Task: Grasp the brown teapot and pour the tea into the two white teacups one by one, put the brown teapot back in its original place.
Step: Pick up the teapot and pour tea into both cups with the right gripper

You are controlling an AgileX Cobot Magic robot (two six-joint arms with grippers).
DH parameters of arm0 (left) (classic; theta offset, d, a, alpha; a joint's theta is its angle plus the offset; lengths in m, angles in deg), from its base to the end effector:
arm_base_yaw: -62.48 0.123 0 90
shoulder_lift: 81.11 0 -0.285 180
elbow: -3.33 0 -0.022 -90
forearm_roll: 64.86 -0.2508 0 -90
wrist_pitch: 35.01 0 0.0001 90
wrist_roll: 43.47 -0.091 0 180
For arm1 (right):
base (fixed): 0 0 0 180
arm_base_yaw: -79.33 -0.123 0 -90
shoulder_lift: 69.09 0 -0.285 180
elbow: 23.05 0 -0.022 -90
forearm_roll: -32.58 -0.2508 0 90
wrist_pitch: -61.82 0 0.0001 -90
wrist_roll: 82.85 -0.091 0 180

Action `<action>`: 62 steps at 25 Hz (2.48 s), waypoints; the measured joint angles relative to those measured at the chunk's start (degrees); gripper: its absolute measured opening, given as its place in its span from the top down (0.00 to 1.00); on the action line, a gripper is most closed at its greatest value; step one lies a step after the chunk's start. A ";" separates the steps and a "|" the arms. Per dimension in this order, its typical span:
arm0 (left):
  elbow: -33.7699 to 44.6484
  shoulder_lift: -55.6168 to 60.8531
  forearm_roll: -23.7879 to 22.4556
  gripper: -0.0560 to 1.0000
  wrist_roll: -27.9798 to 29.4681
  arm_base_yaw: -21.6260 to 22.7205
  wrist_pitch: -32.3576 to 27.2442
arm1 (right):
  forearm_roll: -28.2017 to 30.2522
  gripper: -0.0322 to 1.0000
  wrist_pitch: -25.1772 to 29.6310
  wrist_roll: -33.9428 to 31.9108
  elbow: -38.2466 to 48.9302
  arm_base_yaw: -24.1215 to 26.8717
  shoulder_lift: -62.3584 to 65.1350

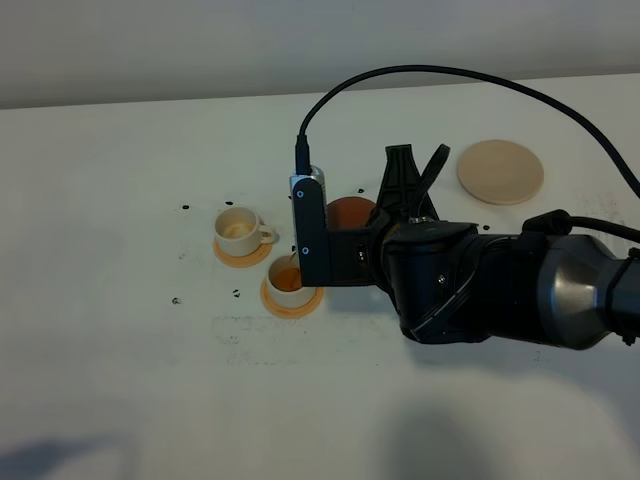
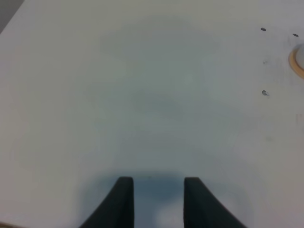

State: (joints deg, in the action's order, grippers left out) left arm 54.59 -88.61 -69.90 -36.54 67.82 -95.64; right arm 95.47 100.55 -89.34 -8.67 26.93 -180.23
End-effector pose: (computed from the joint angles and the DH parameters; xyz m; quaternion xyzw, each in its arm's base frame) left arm -0.0011 0.0069 0.2646 -0.0929 0.8575 0.0370 0.5047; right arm 0.2613 0.2561 0.1987 -0.6596 0.6384 -0.2726 0.2881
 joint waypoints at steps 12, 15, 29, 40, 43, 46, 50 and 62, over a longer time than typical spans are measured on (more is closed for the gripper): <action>0.00 0.00 0.00 0.71 0.00 0.00 0.00 | 2.56 0.88 0.05 0.87 0.00 0.00 0.00; 0.00 0.00 0.00 0.71 0.00 0.00 0.00 | 3.52 0.88 0.05 0.88 0.00 0.00 0.00; 0.00 0.00 0.00 0.71 0.00 0.00 0.00 | 5.95 0.88 0.33 0.88 0.00 0.00 0.00; 0.00 0.00 0.00 0.71 0.00 0.00 0.00 | 6.52 0.88 1.02 0.88 -0.12 0.00 0.00; 0.00 0.00 0.00 0.71 0.00 0.00 0.00 | 6.88 0.88 1.31 0.88 -0.58 0.00 0.00; 0.00 0.00 0.00 0.71 0.00 0.00 0.00 | 7.52 0.88 1.42 0.88 -0.63 0.00 0.00; 0.00 0.00 0.00 0.71 0.00 0.00 0.00 | 7.63 0.88 1.73 0.88 -0.63 0.00 0.00; 0.00 0.00 0.00 0.71 0.04 0.00 0.00 | 8.26 0.88 2.35 0.88 -0.63 0.00 0.00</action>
State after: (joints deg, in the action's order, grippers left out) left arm 54.59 -88.61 -69.90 -36.50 67.82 -95.64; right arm 103.73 102.90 -88.46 -9.30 26.93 -180.23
